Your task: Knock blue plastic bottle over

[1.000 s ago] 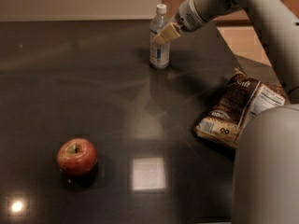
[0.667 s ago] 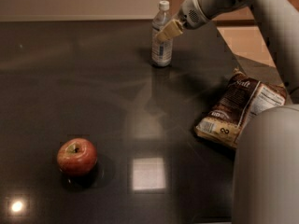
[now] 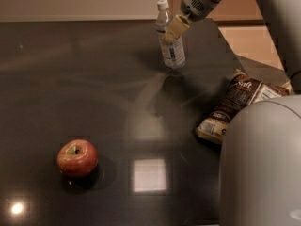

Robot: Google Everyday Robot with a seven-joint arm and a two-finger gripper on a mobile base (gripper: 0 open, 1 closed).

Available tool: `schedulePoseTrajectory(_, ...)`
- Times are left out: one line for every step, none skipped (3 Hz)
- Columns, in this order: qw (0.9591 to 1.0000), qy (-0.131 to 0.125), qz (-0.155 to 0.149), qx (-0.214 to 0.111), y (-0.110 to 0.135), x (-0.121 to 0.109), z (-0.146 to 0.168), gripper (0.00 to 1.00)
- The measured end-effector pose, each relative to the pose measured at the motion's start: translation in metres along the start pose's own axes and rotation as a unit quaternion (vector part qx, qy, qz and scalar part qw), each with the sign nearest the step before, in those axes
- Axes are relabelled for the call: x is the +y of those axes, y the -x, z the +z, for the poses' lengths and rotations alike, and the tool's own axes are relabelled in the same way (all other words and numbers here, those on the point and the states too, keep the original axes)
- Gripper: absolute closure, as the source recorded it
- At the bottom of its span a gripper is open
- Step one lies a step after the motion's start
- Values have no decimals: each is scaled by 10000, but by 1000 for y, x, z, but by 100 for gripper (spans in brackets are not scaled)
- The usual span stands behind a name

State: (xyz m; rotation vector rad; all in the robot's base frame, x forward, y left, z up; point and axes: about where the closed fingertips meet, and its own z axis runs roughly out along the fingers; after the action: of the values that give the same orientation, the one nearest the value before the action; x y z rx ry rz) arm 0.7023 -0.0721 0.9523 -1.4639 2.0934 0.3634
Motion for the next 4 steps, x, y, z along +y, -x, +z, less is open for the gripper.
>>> schedulePoseTrajectory(9943,265,-543,875,-15,23,-3,100)
schedulePoseTrajectory(9807,434,-1150,1519,-25,35,4,82)
schedulePoseTrajectory(9623,601,-1766,1980,-30,45,17,59)
schedulePoseTrajectory(9421,744,-2306,2319,-32,55,24,35)
